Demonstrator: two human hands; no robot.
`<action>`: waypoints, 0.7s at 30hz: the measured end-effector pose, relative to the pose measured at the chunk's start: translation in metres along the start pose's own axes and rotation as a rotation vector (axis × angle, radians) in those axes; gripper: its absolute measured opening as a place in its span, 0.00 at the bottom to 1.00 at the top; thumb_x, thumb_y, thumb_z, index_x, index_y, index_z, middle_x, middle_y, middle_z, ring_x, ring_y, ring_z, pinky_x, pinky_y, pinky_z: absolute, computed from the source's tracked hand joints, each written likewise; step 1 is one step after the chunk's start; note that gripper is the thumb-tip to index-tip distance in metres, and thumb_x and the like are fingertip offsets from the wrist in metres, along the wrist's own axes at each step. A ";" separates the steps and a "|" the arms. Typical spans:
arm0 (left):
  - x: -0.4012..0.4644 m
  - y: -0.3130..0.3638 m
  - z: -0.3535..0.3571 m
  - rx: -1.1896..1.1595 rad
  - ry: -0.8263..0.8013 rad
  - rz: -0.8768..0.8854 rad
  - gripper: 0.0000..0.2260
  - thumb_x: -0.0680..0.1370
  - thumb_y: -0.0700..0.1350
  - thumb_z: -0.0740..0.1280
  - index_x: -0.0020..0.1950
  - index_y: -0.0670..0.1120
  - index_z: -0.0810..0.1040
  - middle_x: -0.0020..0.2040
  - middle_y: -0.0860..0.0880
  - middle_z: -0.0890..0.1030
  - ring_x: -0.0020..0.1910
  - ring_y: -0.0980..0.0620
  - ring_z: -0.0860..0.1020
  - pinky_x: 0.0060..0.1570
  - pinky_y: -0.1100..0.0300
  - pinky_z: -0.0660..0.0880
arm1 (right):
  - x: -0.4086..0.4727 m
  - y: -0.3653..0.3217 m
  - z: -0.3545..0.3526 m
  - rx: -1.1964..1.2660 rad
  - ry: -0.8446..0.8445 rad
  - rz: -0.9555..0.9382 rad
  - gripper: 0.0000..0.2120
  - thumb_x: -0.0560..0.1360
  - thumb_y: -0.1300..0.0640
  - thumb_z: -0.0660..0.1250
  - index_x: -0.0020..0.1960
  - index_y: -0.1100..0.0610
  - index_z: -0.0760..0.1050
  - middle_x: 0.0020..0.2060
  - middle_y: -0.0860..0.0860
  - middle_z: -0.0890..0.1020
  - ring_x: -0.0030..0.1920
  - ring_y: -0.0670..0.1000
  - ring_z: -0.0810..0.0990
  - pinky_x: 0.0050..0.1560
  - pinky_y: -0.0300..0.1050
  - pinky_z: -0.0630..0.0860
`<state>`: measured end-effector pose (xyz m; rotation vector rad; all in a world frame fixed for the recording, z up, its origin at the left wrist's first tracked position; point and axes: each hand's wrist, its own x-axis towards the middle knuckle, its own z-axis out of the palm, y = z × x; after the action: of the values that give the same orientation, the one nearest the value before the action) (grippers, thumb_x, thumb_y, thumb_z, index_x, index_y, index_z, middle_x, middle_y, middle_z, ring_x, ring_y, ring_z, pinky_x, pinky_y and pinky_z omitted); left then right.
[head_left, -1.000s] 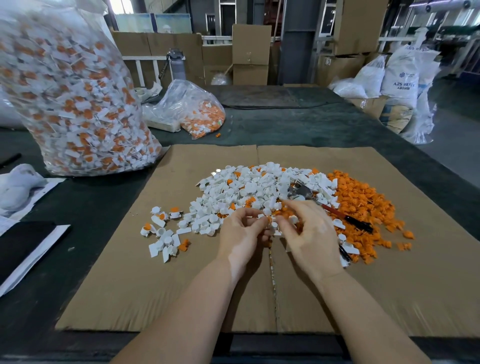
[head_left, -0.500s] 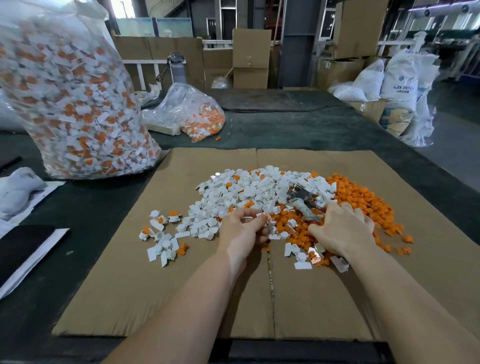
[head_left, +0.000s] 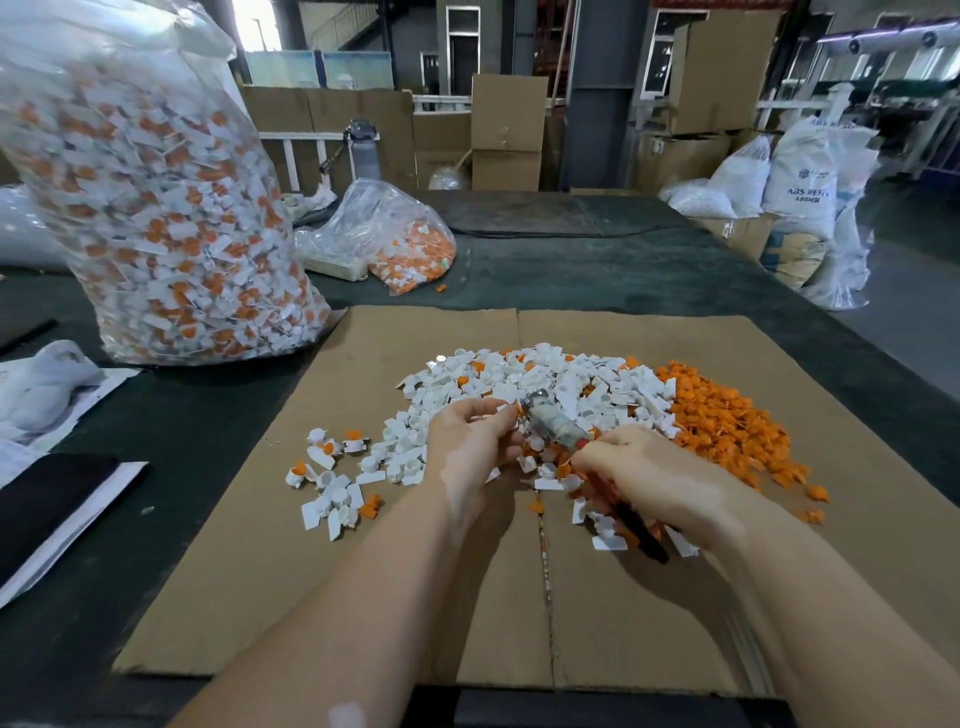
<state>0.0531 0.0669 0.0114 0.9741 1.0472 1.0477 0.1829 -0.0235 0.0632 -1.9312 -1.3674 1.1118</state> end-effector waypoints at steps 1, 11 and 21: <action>0.000 0.001 -0.001 0.002 0.010 0.004 0.03 0.77 0.36 0.67 0.44 0.41 0.76 0.32 0.45 0.78 0.26 0.54 0.76 0.33 0.60 0.78 | -0.001 -0.001 0.000 0.041 -0.028 0.013 0.11 0.75 0.57 0.61 0.35 0.59 0.68 0.23 0.49 0.70 0.23 0.47 0.68 0.23 0.35 0.63; -0.002 0.004 0.000 0.004 0.063 0.010 0.02 0.77 0.35 0.66 0.45 0.39 0.75 0.33 0.43 0.77 0.22 0.56 0.75 0.27 0.66 0.75 | 0.001 -0.001 0.004 0.097 -0.149 0.034 0.06 0.72 0.67 0.56 0.45 0.61 0.70 0.37 0.57 0.73 0.36 0.52 0.74 0.33 0.44 0.71; -0.008 0.000 0.004 -0.049 0.087 0.005 0.02 0.77 0.34 0.65 0.45 0.39 0.74 0.34 0.45 0.77 0.22 0.59 0.75 0.28 0.67 0.76 | 0.005 0.003 0.016 -0.158 0.020 -0.065 0.08 0.75 0.62 0.59 0.37 0.59 0.69 0.34 0.58 0.74 0.32 0.55 0.73 0.35 0.49 0.71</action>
<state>0.0559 0.0586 0.0135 0.8980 1.0859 1.1234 0.1720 -0.0204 0.0504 -1.9861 -1.5360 0.9779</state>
